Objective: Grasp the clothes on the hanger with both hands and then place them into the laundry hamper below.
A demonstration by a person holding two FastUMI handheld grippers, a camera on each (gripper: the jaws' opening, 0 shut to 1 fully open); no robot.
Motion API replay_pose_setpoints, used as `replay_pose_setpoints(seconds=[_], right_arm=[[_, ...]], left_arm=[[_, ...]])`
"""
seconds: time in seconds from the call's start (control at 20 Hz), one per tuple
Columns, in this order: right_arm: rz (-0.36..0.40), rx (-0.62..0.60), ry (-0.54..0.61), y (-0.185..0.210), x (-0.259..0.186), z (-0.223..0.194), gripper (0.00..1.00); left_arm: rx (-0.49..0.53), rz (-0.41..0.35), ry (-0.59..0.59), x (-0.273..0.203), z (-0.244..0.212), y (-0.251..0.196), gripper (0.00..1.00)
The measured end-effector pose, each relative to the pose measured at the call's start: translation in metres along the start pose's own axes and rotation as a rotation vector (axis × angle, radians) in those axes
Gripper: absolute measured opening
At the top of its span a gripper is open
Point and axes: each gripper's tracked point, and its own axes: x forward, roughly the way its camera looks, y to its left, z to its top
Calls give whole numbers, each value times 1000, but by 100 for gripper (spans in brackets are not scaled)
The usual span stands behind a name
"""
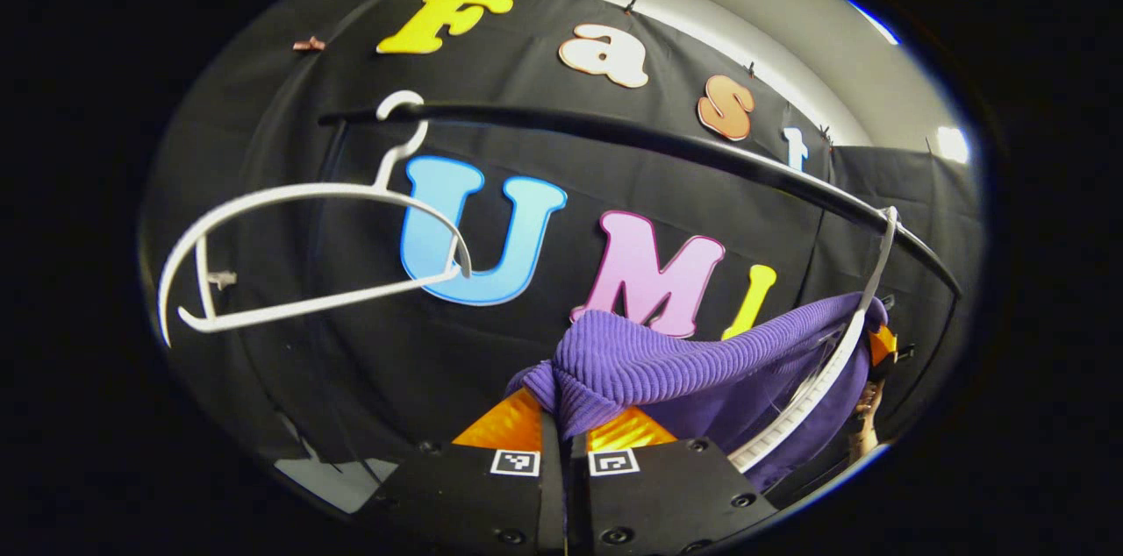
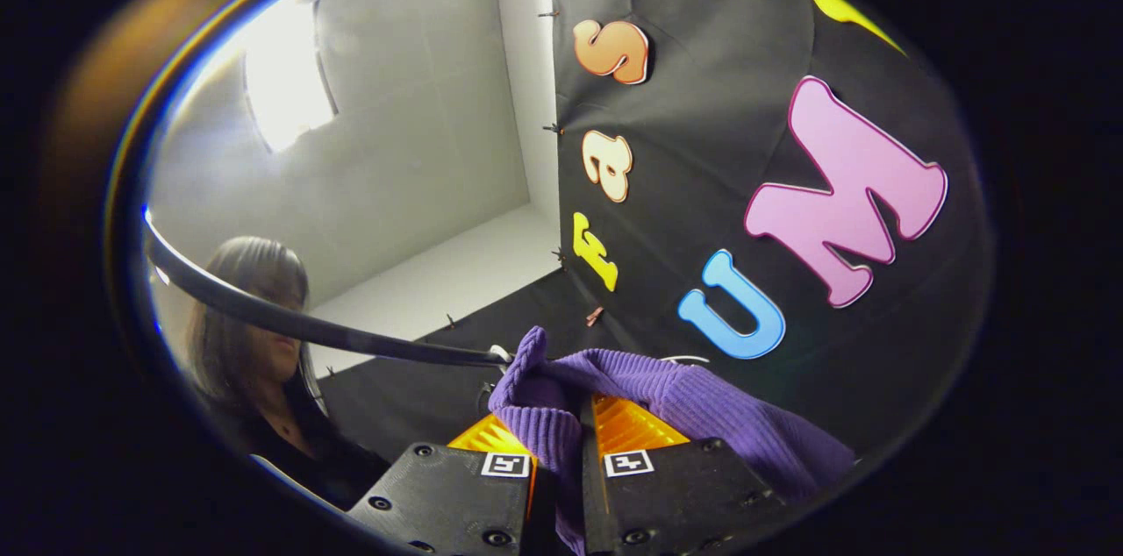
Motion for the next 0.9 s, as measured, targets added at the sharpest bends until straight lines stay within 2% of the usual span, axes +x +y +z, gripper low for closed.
replay_pose_setpoints(seconds=[0.1,0.2,0.45,0.65,0.7,0.8,0.9], right_arm=[[-7,13,58,2,5,-18,16],[-8,24,69,5,9,-20,16],[-53,92,-84,-11,1,18,16],[-84,213,-170,-29,-6,33,15],[-121,233,-197,-43,-12,39,16],[-145,277,-243,-55,-15,47,15],[-204,264,-271,-72,-28,47,15]], left_arm=[[-38,20,55,3,-18,13,6],[-69,27,60,4,-33,19,6],[-130,20,3,13,-56,4,6],[-324,-10,-44,24,-77,-10,6],[-324,-1,-33,30,-87,-15,6],[-320,6,-9,36,-108,-24,6],[-305,37,16,37,-129,-32,6]])
